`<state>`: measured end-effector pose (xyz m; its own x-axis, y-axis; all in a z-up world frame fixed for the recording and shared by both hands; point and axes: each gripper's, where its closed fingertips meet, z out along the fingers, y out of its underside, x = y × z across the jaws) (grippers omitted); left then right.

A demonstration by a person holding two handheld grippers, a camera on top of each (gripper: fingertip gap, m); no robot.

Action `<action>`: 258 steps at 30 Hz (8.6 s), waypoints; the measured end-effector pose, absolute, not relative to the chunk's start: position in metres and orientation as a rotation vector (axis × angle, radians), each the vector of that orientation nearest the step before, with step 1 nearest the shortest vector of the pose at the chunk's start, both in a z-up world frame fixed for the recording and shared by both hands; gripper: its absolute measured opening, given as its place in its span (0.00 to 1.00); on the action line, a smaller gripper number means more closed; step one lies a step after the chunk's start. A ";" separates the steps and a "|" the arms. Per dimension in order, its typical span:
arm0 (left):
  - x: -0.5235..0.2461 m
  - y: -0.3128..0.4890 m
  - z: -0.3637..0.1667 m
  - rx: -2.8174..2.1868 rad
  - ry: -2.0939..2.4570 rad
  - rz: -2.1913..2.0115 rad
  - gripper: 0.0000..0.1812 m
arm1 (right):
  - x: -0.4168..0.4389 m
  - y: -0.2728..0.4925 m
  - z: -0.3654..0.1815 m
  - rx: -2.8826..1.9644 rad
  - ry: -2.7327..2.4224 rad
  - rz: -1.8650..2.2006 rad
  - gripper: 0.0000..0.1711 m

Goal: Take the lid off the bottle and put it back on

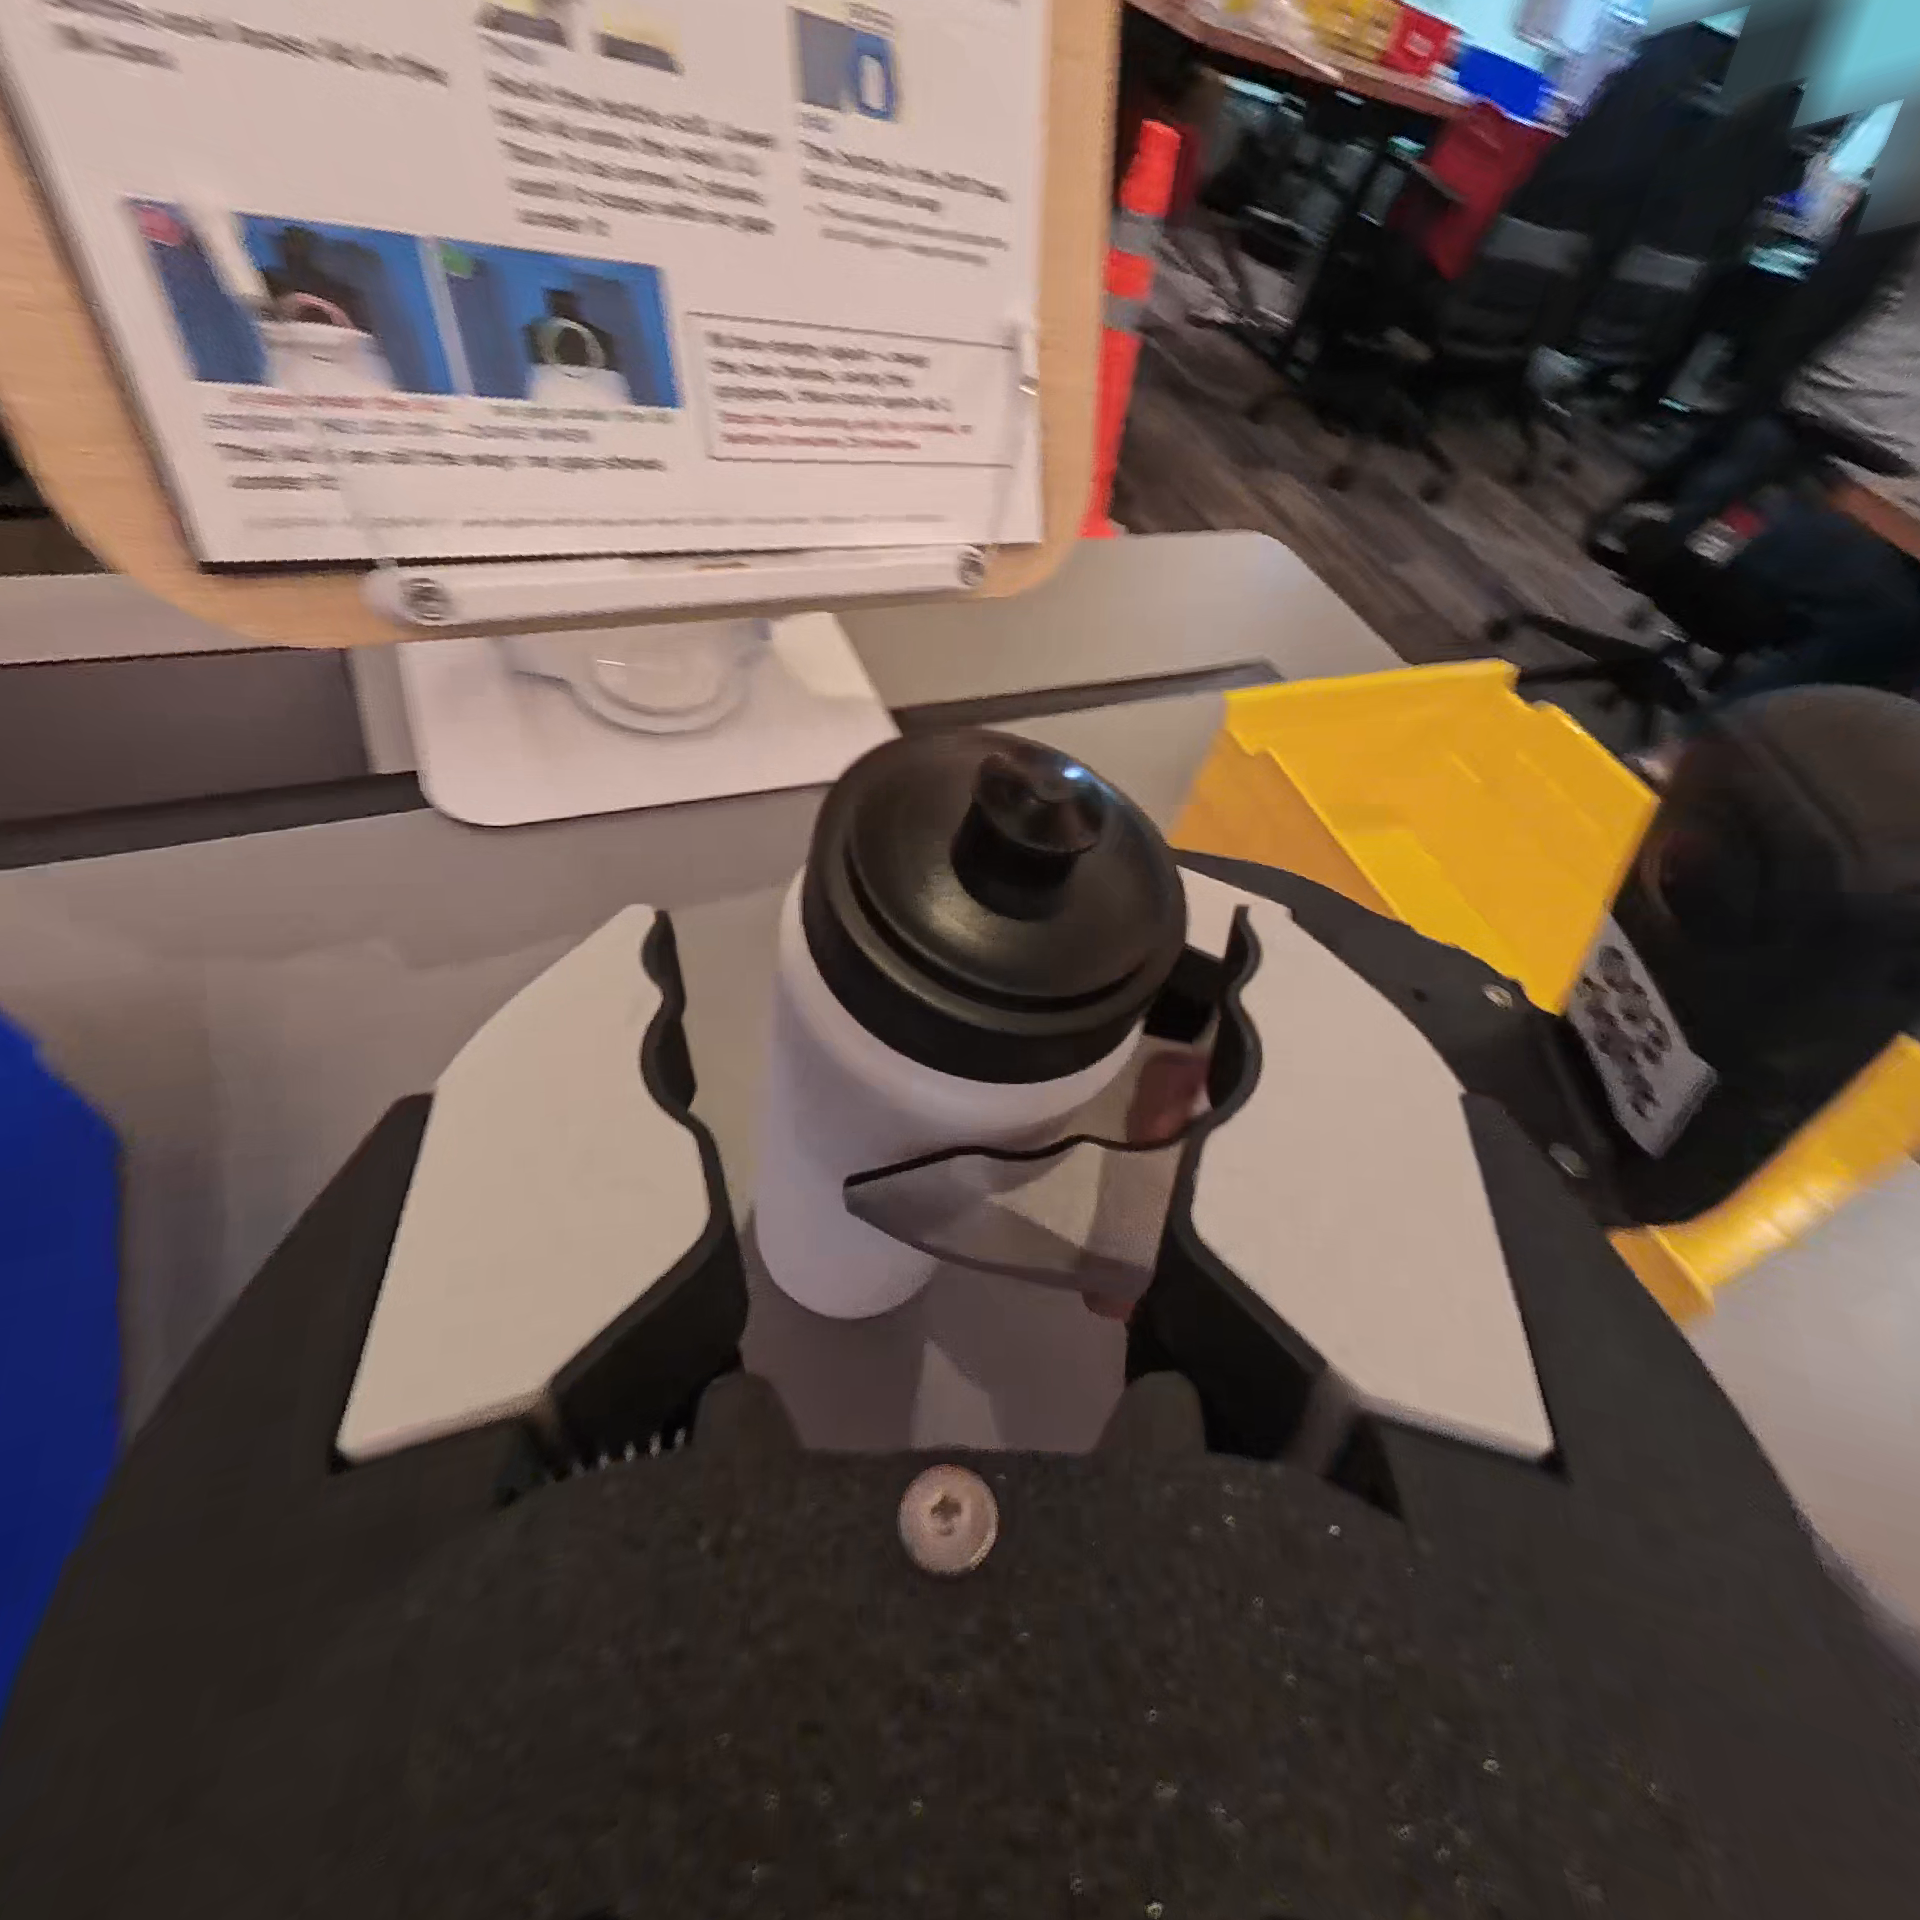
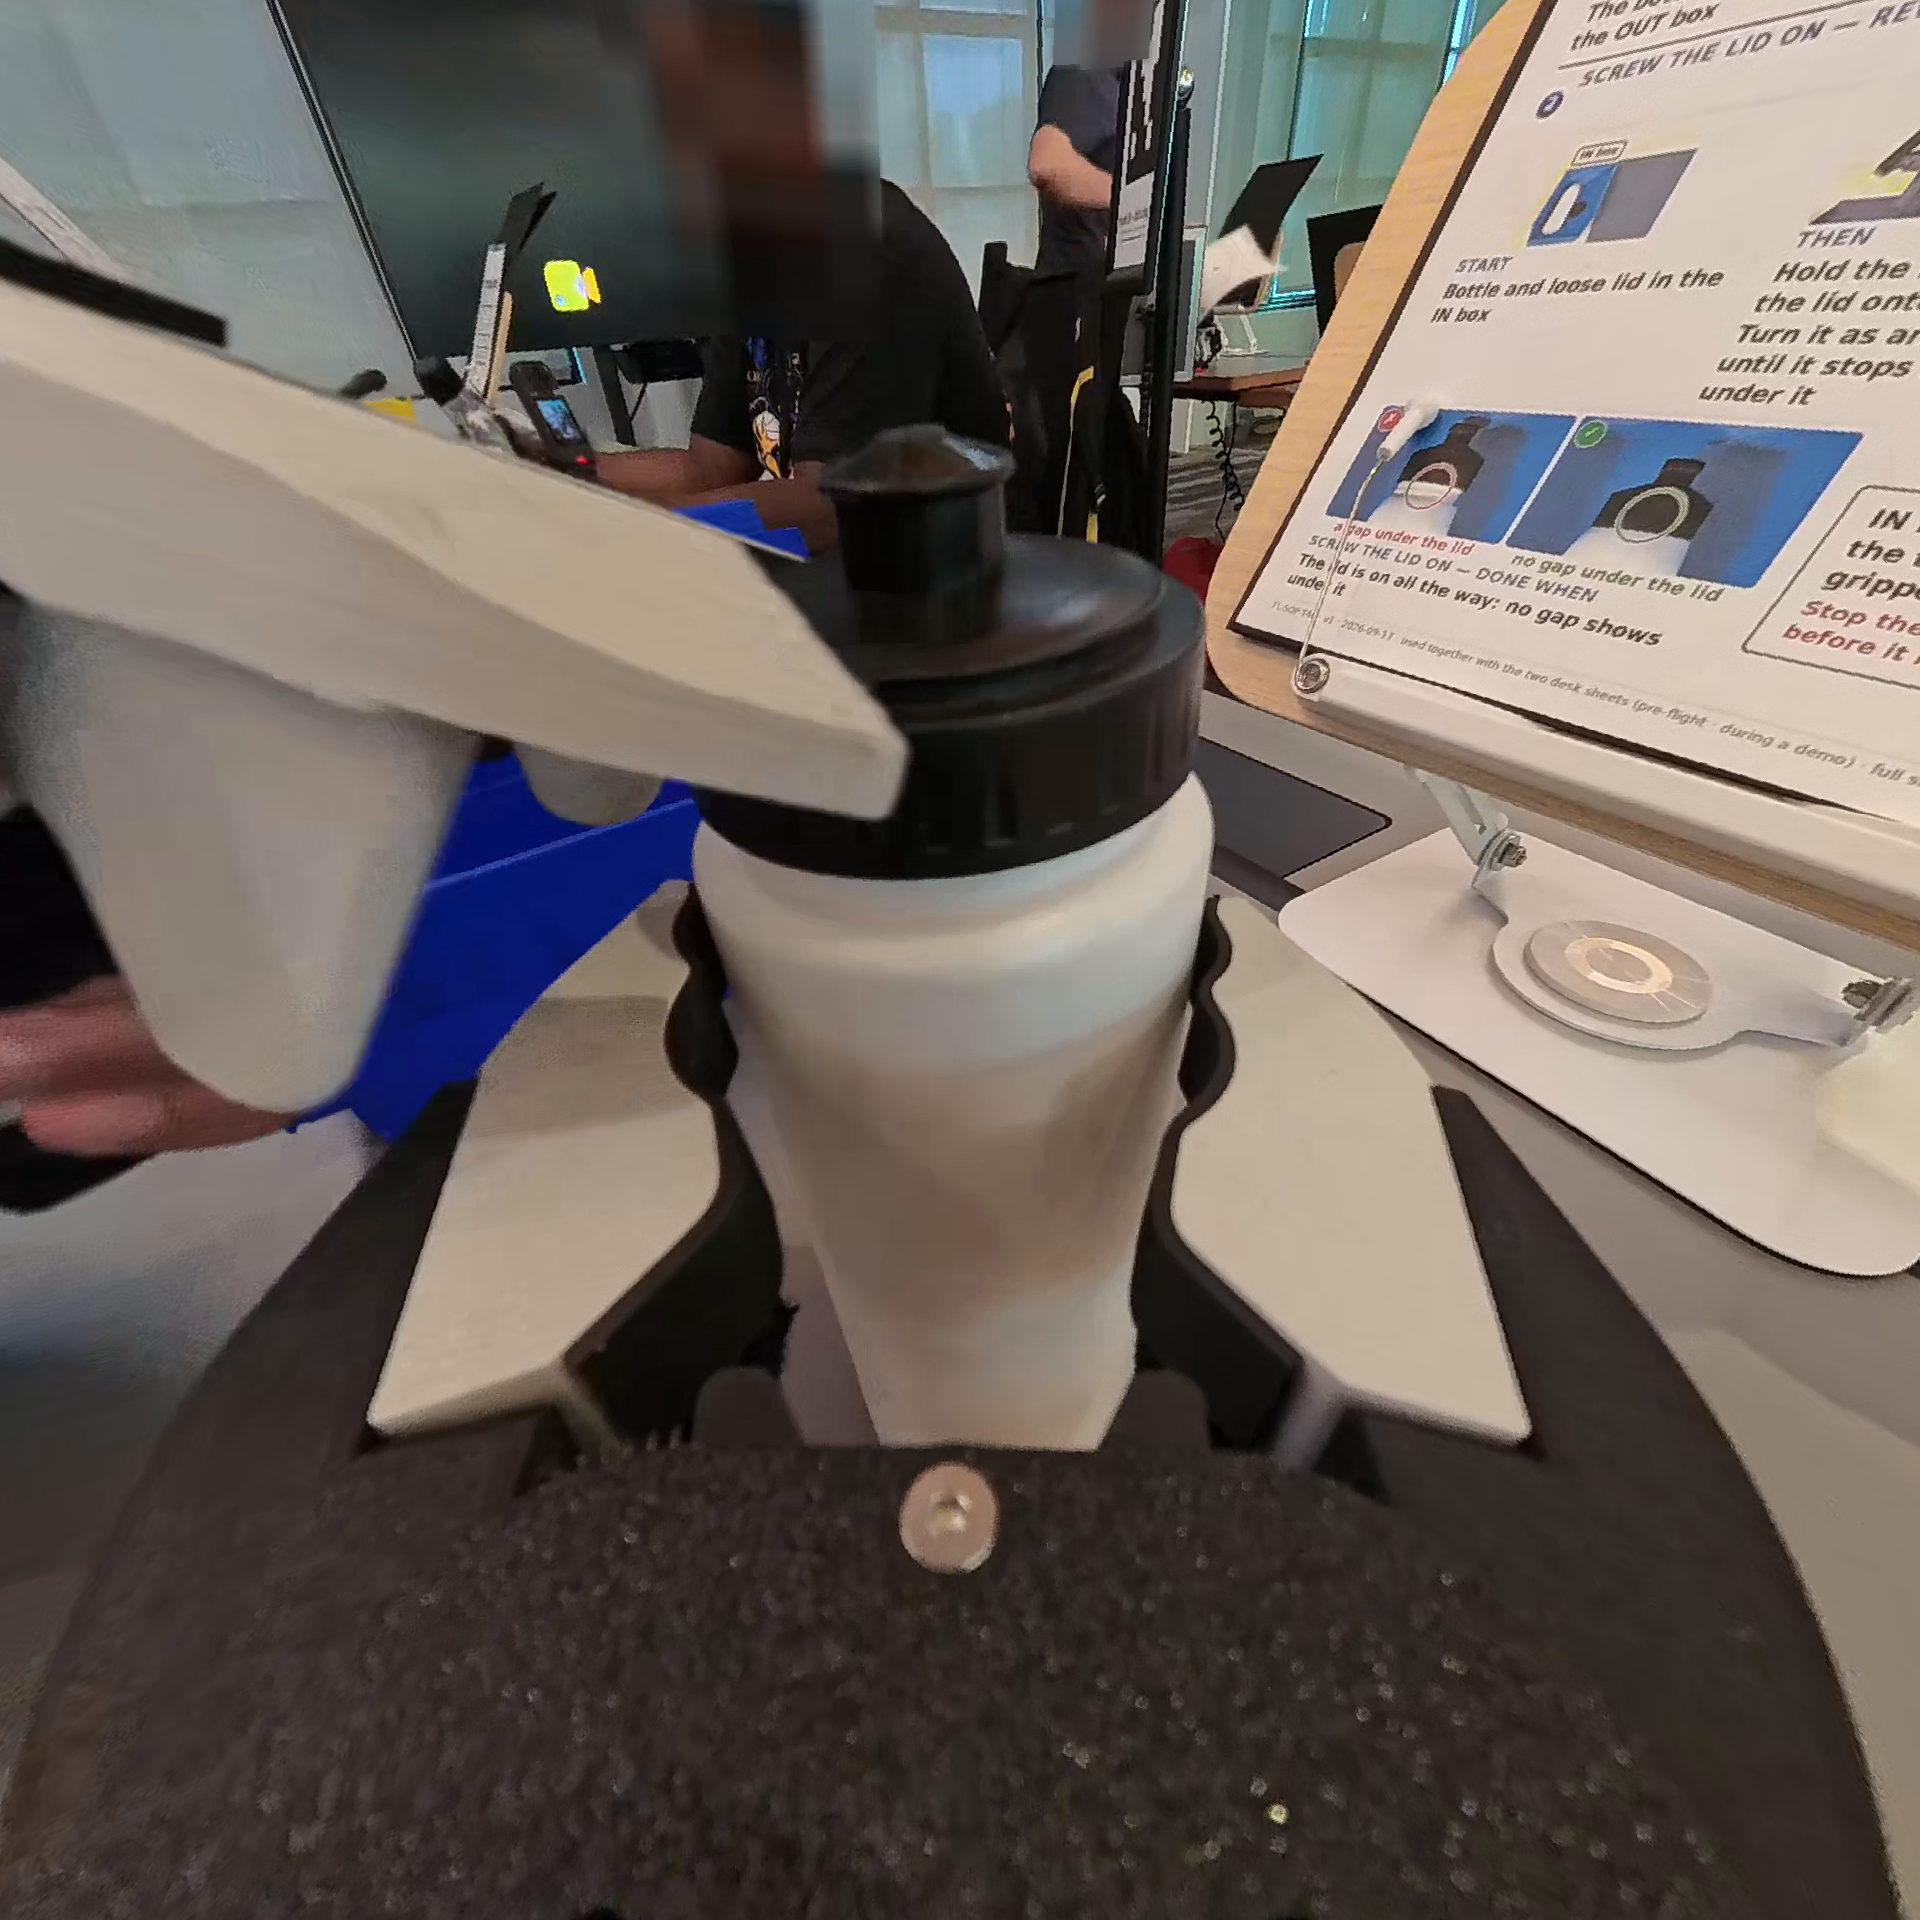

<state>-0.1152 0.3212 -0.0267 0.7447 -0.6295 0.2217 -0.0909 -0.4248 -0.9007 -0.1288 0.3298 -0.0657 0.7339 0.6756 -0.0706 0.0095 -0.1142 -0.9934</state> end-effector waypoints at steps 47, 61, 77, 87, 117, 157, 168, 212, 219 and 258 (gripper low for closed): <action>-0.114 0.309 -0.036 -1.489 2.166 -0.989 0.41 | -0.133 0.329 -0.066 -1.594 -0.599 0.643 0.50; -0.110 0.321 -0.019 -1.845 0.841 -0.845 0.50 | -0.134 0.328 -0.066 -1.583 -0.574 0.613 0.50; -0.109 0.316 -0.028 -1.865 1.028 -0.715 0.40 | -0.135 0.327 -0.066 -1.601 -0.594 0.594 0.50; -0.112 0.307 -0.030 -1.685 1.487 -0.935 0.40 | -0.138 0.324 -0.066 -1.584 -0.626 0.628 0.50; -0.111 0.309 -0.005 -1.692 1.160 -1.034 0.57 | -0.146 0.323 -0.065 -1.564 -0.607 0.657 0.50; -0.144 0.307 -0.042 -1.617 1.885 -0.844 0.36 | -0.150 0.322 -0.067 -1.601 -0.641 0.642 0.49; -0.151 0.315 -0.040 -1.422 2.143 -1.040 0.29 | -0.149 0.322 -0.067 -1.592 -0.627 0.665 0.49; -0.156 0.307 -0.046 -1.884 2.578 0.408 0.43 | -0.160 0.317 -0.067 -1.587 -0.686 0.610 0.50; -0.150 0.311 -0.046 -1.602 2.760 0.485 0.43 | -0.156 0.319 -0.067 -1.586 -0.664 0.634 0.50; -0.137 0.305 -0.033 -2.543 1.762 -0.082 0.38 | -0.158 0.319 -0.067 -1.585 -0.643 0.637 0.50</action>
